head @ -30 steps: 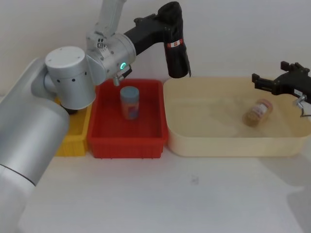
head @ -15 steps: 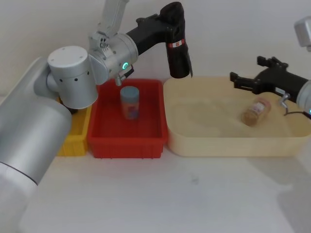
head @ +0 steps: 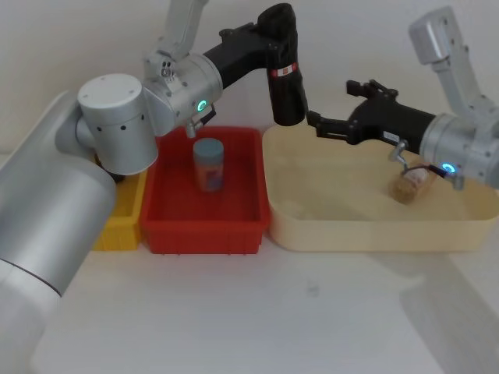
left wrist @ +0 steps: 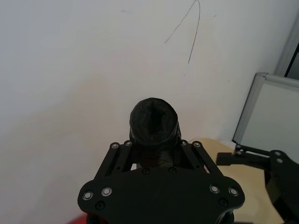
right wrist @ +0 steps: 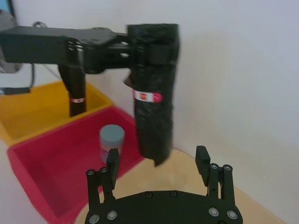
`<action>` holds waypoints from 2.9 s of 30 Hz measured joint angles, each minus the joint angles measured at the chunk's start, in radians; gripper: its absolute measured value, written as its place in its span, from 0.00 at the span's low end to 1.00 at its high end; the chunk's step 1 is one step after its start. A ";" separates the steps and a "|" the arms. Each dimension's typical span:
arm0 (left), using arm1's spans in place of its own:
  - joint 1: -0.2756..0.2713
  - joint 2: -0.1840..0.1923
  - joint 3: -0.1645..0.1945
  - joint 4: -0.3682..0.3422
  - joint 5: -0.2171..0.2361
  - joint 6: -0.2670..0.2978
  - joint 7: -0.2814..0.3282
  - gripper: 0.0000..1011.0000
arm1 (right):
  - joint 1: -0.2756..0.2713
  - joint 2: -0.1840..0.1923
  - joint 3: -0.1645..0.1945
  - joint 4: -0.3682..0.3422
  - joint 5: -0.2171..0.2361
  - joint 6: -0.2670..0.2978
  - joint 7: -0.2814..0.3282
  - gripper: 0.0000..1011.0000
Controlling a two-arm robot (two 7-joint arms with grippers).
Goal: Pick up the garbage bag with the one hand and transfer it to the other hand.
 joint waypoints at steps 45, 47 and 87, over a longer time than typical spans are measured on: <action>-0.001 -0.001 0.000 0.001 0.000 0.000 0.000 0.34 | 0.168 -0.162 -0.113 0.221 -0.111 -0.035 -0.051 0.99; -0.001 -0.001 0.000 0.001 0.000 0.000 0.000 0.34 | 0.175 -0.168 -0.115 0.232 -0.115 -0.035 -0.053 0.99; -0.001 -0.001 0.000 0.001 0.000 0.000 0.000 0.34 | 0.235 -0.231 -0.130 0.338 -0.151 -0.030 -0.071 0.54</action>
